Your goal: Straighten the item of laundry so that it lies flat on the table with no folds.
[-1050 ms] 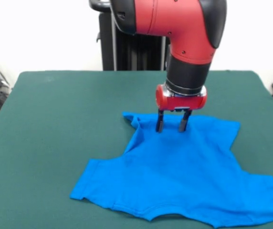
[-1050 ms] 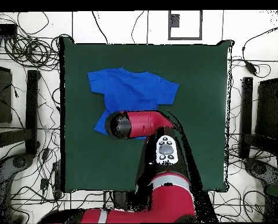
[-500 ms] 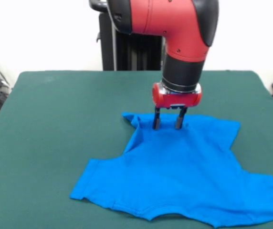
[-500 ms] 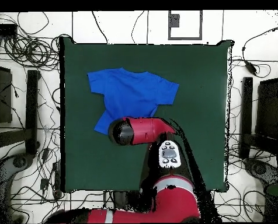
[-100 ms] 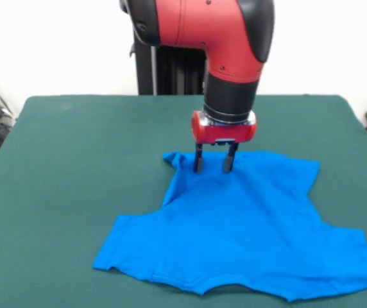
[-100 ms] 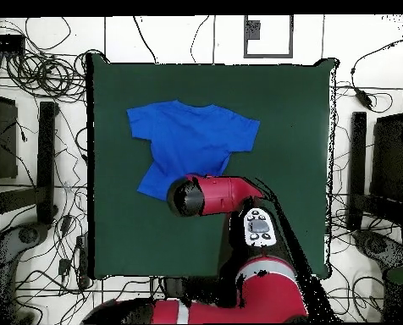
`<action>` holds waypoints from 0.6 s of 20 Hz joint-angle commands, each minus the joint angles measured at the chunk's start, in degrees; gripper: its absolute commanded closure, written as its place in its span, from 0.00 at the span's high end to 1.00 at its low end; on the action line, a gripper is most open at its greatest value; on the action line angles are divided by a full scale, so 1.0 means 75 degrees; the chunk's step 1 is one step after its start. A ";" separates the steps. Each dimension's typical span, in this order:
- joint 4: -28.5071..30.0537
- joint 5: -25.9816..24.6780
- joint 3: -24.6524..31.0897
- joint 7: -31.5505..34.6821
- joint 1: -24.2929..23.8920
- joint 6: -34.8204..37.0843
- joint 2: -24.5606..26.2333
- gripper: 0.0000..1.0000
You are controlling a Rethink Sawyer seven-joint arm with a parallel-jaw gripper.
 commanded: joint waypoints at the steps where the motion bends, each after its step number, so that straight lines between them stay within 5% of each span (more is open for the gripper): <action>1: 0.0864 -0.0703 0.0743 0.0258 -0.0141 -0.0627 0.0395 1.00; 12: 0.0706 -0.0750 0.0841 0.0551 -0.0118 -0.0492 0.0414 1.00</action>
